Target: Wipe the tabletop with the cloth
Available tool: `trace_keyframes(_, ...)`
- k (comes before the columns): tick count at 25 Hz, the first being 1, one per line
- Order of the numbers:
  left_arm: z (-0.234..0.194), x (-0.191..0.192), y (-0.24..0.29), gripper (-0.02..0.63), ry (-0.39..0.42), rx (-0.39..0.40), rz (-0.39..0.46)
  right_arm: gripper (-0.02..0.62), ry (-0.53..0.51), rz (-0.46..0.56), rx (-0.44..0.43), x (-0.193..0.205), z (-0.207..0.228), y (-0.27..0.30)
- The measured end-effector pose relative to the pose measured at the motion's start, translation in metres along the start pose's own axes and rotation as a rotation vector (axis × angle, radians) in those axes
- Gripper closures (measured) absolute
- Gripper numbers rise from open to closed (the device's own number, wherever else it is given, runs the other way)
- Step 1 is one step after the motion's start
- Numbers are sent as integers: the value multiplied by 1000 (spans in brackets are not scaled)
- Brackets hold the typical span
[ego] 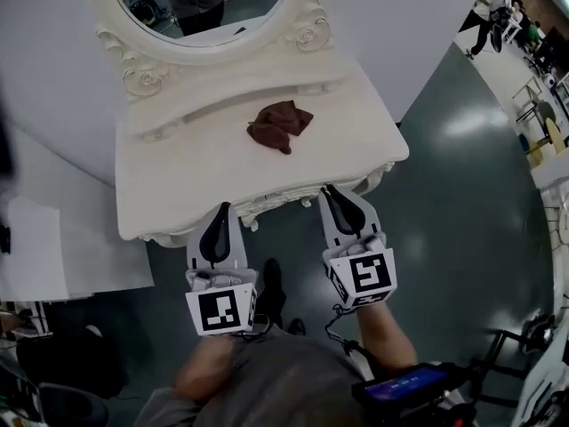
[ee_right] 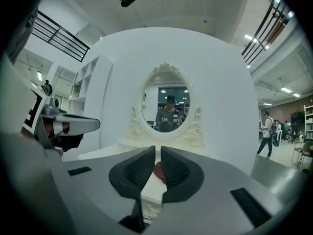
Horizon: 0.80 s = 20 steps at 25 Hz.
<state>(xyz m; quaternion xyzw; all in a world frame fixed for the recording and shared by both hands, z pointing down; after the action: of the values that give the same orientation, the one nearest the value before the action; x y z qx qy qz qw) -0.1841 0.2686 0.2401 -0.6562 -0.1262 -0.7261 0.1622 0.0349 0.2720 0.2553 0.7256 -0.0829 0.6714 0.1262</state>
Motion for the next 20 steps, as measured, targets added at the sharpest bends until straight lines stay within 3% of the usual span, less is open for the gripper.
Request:
trace_keyframes(11, -59, 14, 113, 592, -15, 50, -19, 577, 21, -53, -6, 6, 11, 127)
trace_keyframes(20, -93, -19, 161, 592, -18, 54, 82, 577, -51, 15, 21, -41, 21, 180)
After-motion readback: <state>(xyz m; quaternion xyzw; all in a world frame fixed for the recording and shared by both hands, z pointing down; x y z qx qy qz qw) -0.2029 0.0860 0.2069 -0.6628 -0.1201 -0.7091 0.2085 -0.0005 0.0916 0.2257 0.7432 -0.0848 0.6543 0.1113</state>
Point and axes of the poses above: the fingertips, and each gripper's own axes: y forward along the fingers, z to its right, x out of its underside, the point moved 8 cm from there along -y, backward along the fingers, and after that the axes turned 2 degrees about z, right-handed, at the moved point
